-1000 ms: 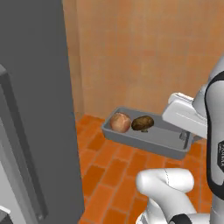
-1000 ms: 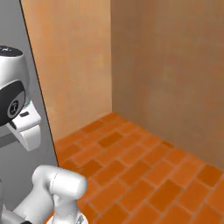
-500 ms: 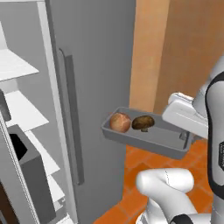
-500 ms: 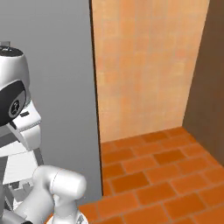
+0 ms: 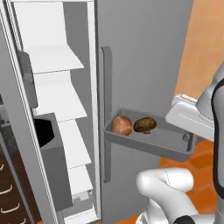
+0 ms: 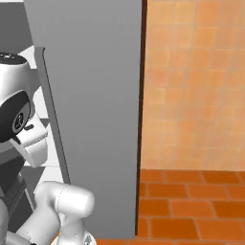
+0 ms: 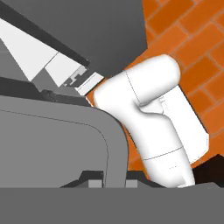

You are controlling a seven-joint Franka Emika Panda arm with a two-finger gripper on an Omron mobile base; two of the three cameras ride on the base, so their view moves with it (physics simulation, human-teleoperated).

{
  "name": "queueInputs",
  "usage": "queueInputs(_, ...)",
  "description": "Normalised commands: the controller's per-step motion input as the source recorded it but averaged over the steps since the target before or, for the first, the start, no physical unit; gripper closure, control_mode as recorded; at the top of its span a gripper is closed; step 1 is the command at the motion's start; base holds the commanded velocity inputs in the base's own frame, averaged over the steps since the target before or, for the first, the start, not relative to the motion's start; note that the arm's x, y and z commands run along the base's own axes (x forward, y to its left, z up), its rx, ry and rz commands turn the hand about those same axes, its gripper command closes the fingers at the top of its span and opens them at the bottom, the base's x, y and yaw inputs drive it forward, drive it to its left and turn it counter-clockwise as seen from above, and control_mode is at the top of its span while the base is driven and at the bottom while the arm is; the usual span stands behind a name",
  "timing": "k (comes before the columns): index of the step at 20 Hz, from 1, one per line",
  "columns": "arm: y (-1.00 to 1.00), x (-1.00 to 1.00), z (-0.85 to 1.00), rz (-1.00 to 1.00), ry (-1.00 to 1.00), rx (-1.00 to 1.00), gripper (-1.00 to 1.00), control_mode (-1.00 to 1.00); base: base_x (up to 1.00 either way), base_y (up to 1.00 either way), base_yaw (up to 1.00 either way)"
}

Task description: Take the meat container that has the chicken drumstick and place it on the second highest rack of the freezer. Then take the vegetable container that has the mushroom and onion and place it on the highest rack of the freezer.

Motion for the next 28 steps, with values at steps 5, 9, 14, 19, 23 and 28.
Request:
queueInputs(5, 0.00, 0.00, 0.00, 0.00, 0.00, 0.00, 1.00, 1.00, 0.76, -0.01, 0.29)
queueInputs(9, 0.00, 0.00, 0.00, 0.00, 0.00, 0.00, 1.00, 1.00, 0.53, 0.05, 0.34)
queueInputs(14, 0.00, 0.00, 0.00, 0.00, 0.00, 0.00, 1.00, 1.00, 0.00, 0.17, 0.40)
queueInputs(19, 0.00, 0.00, 0.00, 0.00, 0.00, 0.00, 1.00, 1.00, 0.00, 0.10, 0.31)
queueInputs(23, 0.00, 0.00, 0.00, 0.00, 0.00, 0.00, 1.00, 1.00, 0.01, 0.35, 0.01)
queueInputs(28, 0.00, 0.00, 0.00, 0.00, 0.00, 0.00, 1.00, 1.00, 0.00, 0.55, -0.07)
